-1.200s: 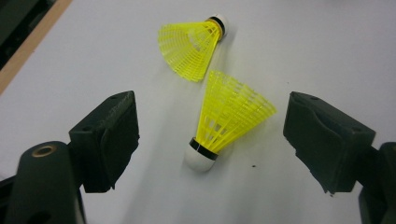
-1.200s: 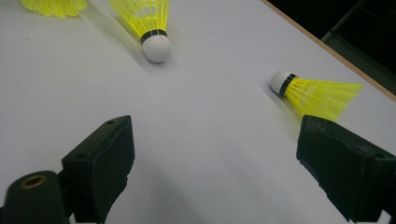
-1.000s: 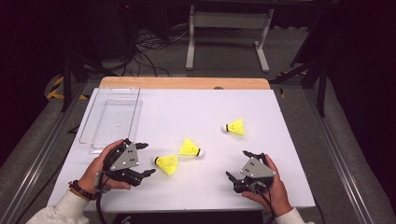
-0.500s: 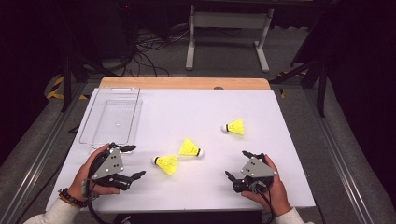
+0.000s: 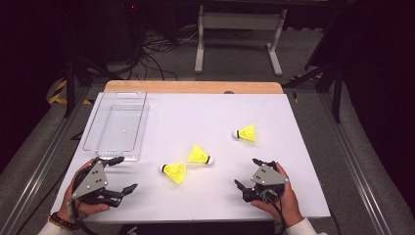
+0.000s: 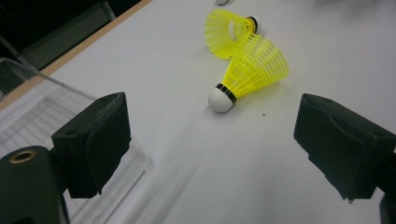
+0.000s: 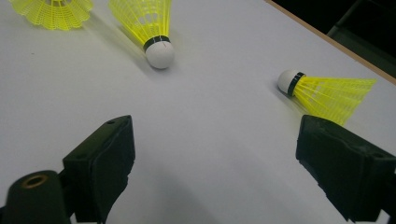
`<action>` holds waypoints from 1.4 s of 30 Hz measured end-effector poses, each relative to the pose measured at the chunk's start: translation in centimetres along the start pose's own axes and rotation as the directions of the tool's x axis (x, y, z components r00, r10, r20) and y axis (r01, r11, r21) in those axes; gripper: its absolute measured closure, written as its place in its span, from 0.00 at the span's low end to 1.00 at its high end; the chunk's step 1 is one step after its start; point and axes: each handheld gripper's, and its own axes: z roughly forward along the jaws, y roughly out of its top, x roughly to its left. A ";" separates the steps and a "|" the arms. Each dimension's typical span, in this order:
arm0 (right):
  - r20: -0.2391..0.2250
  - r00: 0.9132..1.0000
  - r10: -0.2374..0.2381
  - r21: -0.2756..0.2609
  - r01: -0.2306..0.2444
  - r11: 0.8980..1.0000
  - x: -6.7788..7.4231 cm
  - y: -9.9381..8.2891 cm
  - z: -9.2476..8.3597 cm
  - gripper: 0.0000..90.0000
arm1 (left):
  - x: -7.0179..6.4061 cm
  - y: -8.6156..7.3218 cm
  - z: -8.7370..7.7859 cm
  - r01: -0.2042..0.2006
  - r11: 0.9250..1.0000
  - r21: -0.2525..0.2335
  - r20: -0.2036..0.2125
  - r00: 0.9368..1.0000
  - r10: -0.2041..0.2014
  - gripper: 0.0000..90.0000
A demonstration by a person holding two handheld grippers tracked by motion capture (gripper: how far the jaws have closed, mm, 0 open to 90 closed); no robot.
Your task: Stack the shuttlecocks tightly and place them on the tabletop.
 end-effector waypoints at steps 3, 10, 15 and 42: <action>-0.010 1.000 0.012 -0.003 -0.012 1.000 -0.1 0.1 0.1 0.16 | -0.3 -0.8 -0.3 0.022 1.000 0.005 0.013 1.000 -0.022 0.11; -0.031 0.997 0.070 -0.015 -0.070 0.997 -0.4 1.3 1.0 0.17 | -0.9 -1.5 -1.4 0.041 0.999 0.000 -0.008 0.999 -0.041 0.09; -0.042 0.997 0.069 -0.024 -0.070 0.997 -0.4 2.6 2.0 0.17 | -1.2 -1.9 -2.2 0.062 0.998 -0.013 -0.021 0.998 -0.062 0.08; -0.132 0.989 0.073 0.050 -0.067 0.996 0.0 13.2 12.7 0.16 | -0.8 -2.4 -2.2 0.076 0.997 -0.007 -0.008 0.997 -0.076 0.08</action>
